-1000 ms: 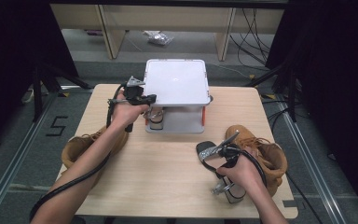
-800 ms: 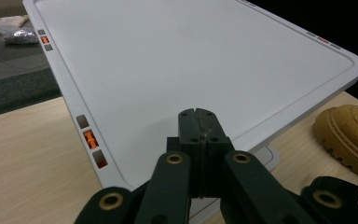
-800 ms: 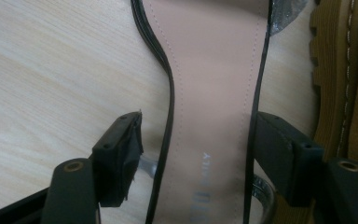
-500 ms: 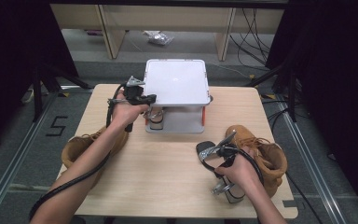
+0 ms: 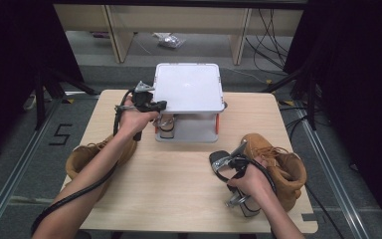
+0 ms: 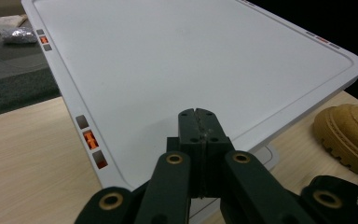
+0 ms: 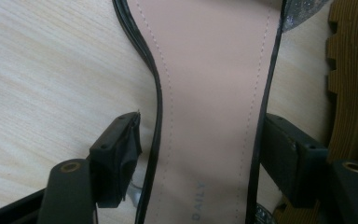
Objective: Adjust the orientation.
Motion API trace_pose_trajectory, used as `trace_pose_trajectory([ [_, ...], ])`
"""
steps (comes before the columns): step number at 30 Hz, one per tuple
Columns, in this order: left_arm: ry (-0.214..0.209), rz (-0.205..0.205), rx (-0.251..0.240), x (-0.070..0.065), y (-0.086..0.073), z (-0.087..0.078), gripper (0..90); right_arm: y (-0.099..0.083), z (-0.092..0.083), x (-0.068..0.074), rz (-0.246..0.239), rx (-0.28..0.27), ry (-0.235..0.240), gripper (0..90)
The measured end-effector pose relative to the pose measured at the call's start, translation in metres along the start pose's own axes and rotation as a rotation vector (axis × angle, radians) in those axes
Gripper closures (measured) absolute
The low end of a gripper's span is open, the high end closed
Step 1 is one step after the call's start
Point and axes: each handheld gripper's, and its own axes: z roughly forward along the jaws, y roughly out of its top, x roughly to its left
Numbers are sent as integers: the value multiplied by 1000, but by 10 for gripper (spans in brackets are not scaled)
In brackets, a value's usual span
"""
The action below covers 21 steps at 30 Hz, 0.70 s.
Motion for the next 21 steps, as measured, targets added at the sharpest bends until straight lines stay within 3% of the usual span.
trace_pose_trajectory([
  [1, 0, 0, 0, 0, 0, 0, 899, 0, 0, 1, 22, 10, -5, 346],
  [2, 1, 0, 1, 0, 0, 0, 899, 1, -1, 2, 7, 17, -26, 393],
  [4, 2, 1, 1, 0, 0, 0, 899, 2, -1, 1, -8, 14, -29, 395],
  [9, 3, 1, 2, 0, 1, 0, 899, 2, -2, 4, 35, 28, -28, 401],
  [12, 2, 0, 3, 0, 1, 0, 899, 3, -2, 6, 4, 28, -16, 402],
  [21, 2, 5, 5, 0, 1, 0, 899, 8, -3, 5, 5, 71, 22, 371],
])
